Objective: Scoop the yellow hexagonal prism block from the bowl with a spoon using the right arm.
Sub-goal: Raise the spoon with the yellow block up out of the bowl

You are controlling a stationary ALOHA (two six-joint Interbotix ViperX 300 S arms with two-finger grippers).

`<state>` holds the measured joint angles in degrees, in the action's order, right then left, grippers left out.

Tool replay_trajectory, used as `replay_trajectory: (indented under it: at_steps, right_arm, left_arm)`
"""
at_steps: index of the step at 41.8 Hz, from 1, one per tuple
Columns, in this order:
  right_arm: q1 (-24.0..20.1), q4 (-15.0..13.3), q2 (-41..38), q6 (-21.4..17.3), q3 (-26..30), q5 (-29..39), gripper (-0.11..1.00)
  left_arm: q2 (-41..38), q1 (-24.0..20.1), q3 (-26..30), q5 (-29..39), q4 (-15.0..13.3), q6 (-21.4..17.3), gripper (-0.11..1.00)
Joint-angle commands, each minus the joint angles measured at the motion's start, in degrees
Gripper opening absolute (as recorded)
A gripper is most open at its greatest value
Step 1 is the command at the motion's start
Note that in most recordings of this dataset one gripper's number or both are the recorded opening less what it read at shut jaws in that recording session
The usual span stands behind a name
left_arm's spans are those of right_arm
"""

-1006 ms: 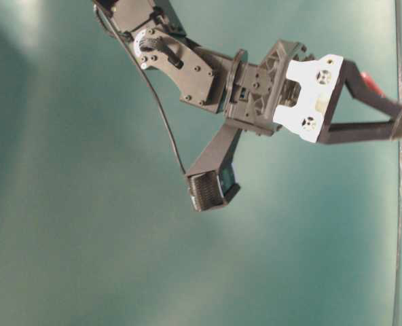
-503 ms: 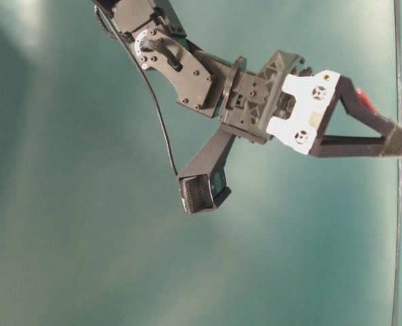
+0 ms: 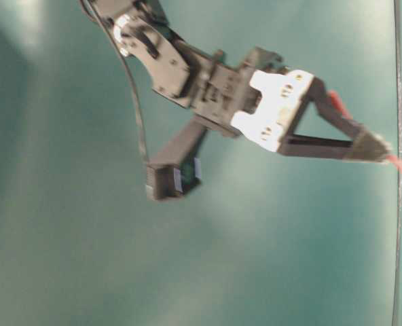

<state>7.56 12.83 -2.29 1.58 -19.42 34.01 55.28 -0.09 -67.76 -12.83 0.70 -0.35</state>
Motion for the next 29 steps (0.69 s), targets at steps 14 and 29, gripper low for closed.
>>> replay_trajectory:
  at_steps: [14,29]
  right_arm:
    - [-1.1,0.0,14.9,-0.5,-6.0,-10.6,0.23]
    - [-1.1,0.0,23.7,-0.8,-13.3,-15.4,0.23]
  left_arm:
    - [-0.4,0.1,1.4,-0.2,0.1,-0.1,0.01]
    - [-0.4,0.1,1.4,-0.2,0.1,-0.1,0.01]
